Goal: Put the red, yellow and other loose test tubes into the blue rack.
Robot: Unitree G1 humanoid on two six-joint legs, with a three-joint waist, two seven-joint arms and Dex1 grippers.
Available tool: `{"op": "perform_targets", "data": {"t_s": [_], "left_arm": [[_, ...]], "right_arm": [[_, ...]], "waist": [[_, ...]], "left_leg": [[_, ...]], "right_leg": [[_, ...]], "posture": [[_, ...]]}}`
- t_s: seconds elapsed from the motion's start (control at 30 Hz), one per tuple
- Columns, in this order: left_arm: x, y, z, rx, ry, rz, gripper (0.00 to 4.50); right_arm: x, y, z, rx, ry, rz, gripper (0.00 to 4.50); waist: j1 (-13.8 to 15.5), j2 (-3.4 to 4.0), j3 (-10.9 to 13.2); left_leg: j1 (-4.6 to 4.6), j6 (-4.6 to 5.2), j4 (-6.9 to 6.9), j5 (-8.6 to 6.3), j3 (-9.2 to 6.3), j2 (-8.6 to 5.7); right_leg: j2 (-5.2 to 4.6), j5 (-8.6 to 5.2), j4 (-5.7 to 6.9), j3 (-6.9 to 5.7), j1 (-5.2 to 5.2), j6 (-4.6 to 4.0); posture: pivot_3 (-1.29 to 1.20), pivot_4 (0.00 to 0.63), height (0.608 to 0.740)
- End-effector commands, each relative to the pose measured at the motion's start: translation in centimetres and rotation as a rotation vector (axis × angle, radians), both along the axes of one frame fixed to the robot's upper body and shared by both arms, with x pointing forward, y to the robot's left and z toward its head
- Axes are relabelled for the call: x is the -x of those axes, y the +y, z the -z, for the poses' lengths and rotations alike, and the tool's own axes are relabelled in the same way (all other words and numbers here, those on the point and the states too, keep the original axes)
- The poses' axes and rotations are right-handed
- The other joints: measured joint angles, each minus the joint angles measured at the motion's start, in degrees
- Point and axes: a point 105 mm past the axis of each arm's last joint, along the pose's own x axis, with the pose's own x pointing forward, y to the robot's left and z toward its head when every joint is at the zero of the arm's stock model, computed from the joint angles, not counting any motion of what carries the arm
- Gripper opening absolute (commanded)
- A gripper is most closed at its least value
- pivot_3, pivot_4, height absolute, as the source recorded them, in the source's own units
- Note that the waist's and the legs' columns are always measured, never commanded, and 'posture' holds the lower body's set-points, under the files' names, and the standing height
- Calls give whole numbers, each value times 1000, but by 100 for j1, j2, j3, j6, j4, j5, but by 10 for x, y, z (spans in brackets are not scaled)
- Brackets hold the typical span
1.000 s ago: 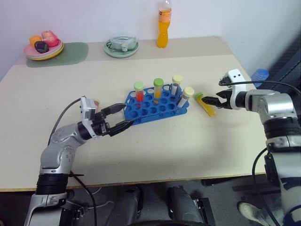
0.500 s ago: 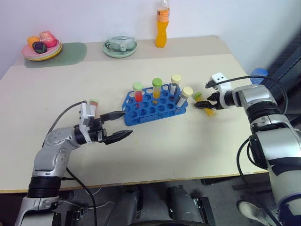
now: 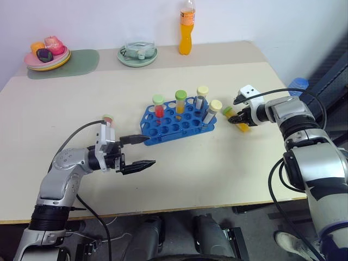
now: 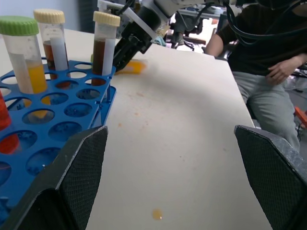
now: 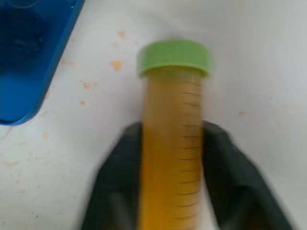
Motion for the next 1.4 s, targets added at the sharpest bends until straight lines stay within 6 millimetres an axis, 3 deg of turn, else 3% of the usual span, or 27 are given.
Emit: {"op": "perform_targets", "data": {"t_s": [0.03, 0.2, 0.4, 0.6, 0.83, 0.87, 1.2, 1.3, 1.4], "left_arm": [[2, -5, -10, 4, -48, 19, 4346], [-1, -9, -12, 16, -47, 16, 4346], [-4, -14, -13, 31, -47, 19, 4346], [-10, -19, -13, 29, -50, 49, 4346], [-16, -20, -13, 27, -62, 61, 4346], [-16, -21, -13, 29, -65, 60, 4346], [-14, -20, -12, 34, -71, 42, 4346], [-14, -21, -12, 34, -71, 39, 4346], [-13, -20, -11, 33, -70, 34, 4346]], "right_arm": [[2, -5, -6, 52, 2, -42, 799], [15, -31, -7, 175, 24, -133, 799], [54, -57, 4, 254, 119, -303, 799], [98, -57, 26, 252, 204, -355, 799], [102, -53, 30, 281, 202, -330, 4201], [102, -54, 30, 282, 202, -324, 4460], [102, -58, 32, 299, 257, -268, 4460], [100, -55, 32, 294, 265, -264, 3586], [99, -51, 33, 288, 274, -276, 2200]], "waist": [[1, 0, 0], [56, 3, 2], [62, 5, 3], [54, 6, -1], [54, 1, -6], [54, 1, -6], [53, -6, -10], [47, -9, -12], [49, -12, -13]], "left_leg": [[0, 0, 0, 0, 0, 0], [0, 0, 2, 0, -1, -1], [0, 2, 12, -2, -3, -6], [3, 3, 13, -3, -8, 0], [7, 4, 15, -4, -10, 2], [7, 4, 14, -4, -11, 2], [7, 5, 16, -4, -11, 2], [8, 5, 17, -4, -12, 2], [11, 5, 20, -5, -12, 2]], "right_leg": [[0, 0, 0, 0, 0, 0], [-1, 0, 0, -2, 0, 0], [-6, 0, -6, -9, 6, 1], [-5, 0, -4, -12, 20, 1], [-5, 0, -6, -12, 26, 0], [-5, 0, -6, -12, 26, 0], [-6, 0, -7, -11, 30, 0], [-6, 0, -7, -11, 30, 0], [-6, 0, -8, -11, 36, 0]], "posture": [[0, 150, 740], [0, 150, 740], [0, 150, 740], [0, 150, 740], [0, 150, 740], [0, 150, 740], [0, 150, 740], [0, 150, 740], [0, 150, 740]]}}
